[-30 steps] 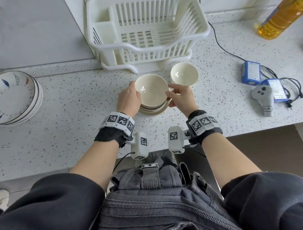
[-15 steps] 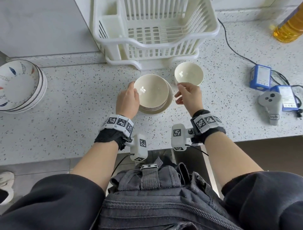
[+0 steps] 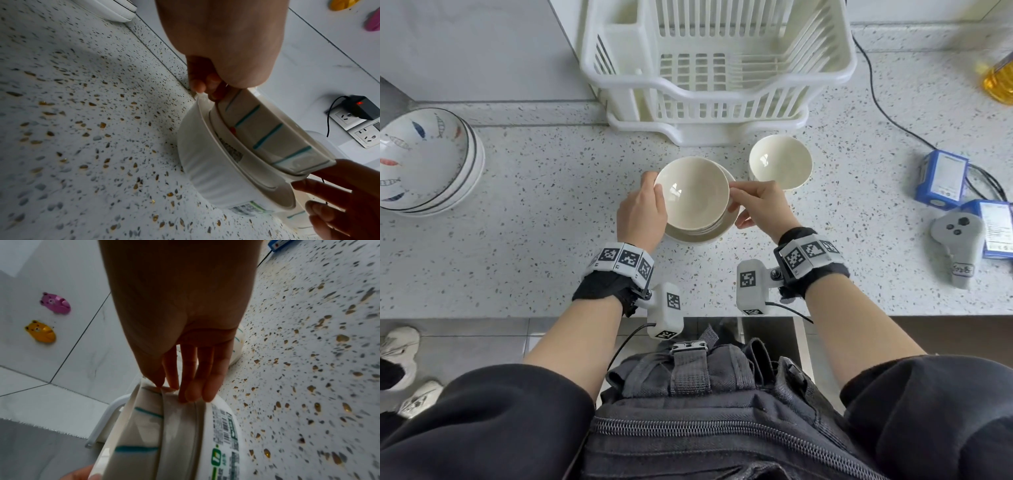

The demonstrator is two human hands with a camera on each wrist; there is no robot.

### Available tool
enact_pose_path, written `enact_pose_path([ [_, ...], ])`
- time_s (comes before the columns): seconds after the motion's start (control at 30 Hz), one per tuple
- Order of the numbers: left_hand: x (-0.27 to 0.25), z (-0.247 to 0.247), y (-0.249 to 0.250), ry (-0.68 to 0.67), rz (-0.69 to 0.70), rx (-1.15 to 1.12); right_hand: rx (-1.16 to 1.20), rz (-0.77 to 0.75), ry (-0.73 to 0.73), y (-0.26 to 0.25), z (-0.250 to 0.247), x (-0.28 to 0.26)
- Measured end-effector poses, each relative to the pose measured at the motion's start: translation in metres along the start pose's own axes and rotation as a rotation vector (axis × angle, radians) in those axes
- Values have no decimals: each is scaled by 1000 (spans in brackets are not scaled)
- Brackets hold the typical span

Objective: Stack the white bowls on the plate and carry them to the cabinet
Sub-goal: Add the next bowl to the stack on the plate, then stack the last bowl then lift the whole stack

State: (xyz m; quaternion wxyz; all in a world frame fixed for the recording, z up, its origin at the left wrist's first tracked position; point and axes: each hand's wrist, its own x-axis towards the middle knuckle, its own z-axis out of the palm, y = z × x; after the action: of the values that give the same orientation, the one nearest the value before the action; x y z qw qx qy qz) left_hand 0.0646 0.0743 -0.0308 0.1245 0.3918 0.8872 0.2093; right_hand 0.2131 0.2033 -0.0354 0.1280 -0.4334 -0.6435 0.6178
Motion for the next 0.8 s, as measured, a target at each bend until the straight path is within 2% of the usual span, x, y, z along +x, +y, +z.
enact_pose_path([
  [0.63, 5, -2, 5, 32, 20, 74, -37, 42, -4, -1, -3, 10],
  [0.7, 5, -2, 4, 30, 21, 46, 12, 23, 74, 4, -8, 9],
  [0.8, 6, -2, 1, 24, -18, -29, 48, 84, 299, 17, -18, 12],
])
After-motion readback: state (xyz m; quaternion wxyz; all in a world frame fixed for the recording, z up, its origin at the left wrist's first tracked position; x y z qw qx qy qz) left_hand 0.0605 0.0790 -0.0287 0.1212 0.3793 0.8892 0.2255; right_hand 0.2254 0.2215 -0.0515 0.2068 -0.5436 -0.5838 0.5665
